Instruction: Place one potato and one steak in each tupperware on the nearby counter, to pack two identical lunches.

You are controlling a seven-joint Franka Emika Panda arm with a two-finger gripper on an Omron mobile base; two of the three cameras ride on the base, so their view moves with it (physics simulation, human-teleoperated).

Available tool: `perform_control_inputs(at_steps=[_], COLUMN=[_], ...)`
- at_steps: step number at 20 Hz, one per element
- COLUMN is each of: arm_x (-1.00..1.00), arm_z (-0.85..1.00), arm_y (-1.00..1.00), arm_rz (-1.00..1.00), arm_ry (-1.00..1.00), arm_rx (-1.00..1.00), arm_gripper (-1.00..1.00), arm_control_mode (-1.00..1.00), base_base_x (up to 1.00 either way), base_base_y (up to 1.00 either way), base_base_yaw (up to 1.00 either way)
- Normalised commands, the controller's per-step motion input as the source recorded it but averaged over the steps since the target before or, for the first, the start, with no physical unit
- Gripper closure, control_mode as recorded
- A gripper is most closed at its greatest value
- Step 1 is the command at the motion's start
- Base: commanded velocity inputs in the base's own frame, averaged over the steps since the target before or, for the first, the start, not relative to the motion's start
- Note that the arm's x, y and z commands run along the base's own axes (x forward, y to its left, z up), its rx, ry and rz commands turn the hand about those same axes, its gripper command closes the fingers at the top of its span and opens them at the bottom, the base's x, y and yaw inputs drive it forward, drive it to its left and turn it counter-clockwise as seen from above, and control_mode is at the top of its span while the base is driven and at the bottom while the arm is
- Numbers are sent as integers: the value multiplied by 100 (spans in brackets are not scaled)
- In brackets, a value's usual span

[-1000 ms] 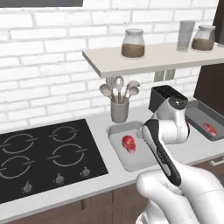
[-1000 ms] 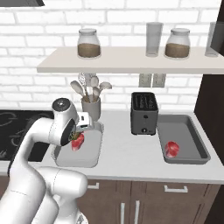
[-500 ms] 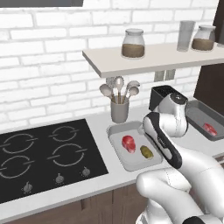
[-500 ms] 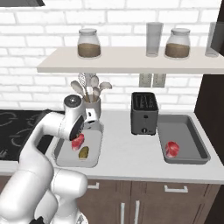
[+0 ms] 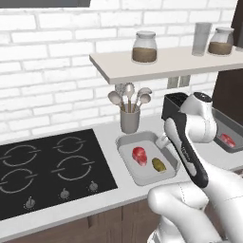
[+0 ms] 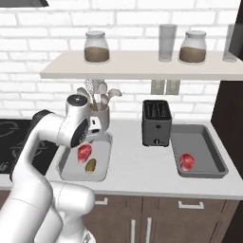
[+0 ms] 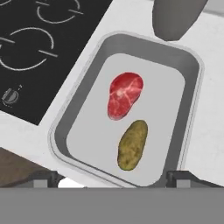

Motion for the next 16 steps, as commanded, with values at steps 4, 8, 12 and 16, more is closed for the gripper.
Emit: perform_control_inputs(at_steps=[4,8,12,16], arm_x=[-100,-100,-100,-98], arm_z=[-21,-9,61,81], arm_y=[8,0,-11,-6], arm_rz=[-21,-24,-4,0], arm_ry=[3,-6,6,12], arm_rx=[1,15,21,7], arm_gripper=[-100,-100,-100,-100], arm_control_mode=[-100,-100,-100,-100], base_base_x=[0,0,0,0], base_base_y=[0,0,0,0], base_base_yaw=[0,0,0,0])
